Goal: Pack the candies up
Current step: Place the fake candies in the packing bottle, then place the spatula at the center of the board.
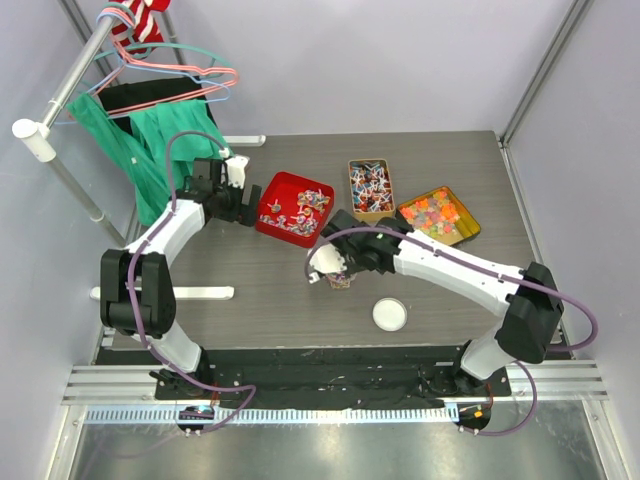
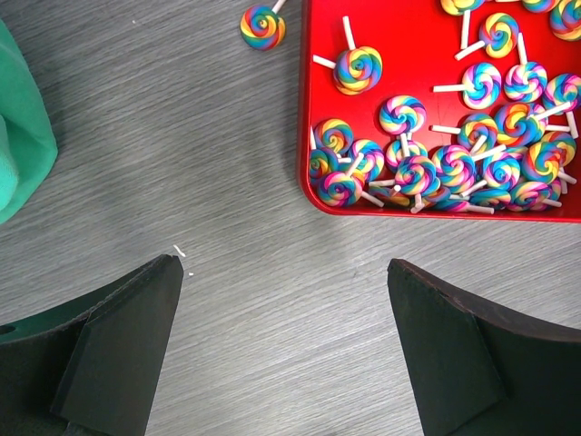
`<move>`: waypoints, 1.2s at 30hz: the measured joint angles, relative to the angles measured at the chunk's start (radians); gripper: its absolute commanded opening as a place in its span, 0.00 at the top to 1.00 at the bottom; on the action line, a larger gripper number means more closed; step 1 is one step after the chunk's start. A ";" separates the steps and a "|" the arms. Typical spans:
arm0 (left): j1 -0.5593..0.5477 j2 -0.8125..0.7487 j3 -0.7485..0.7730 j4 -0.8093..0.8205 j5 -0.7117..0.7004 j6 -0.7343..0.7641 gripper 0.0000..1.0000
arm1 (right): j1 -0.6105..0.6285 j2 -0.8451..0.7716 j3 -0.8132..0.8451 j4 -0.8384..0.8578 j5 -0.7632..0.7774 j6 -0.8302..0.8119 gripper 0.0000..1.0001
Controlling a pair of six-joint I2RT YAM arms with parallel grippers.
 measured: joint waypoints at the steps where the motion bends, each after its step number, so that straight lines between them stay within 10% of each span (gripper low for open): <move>1: 0.000 0.000 0.000 0.000 0.000 0.000 0.00 | -0.002 0.000 0.031 -0.008 -0.005 0.001 0.99; 17: 0.012 -0.064 -0.075 0.035 0.133 0.020 0.00 | -0.326 0.014 0.004 0.251 -0.161 0.149 0.99; 36: -0.008 -0.214 -0.353 0.315 0.440 -0.055 0.00 | -0.394 0.161 -0.227 0.484 -0.315 0.321 0.98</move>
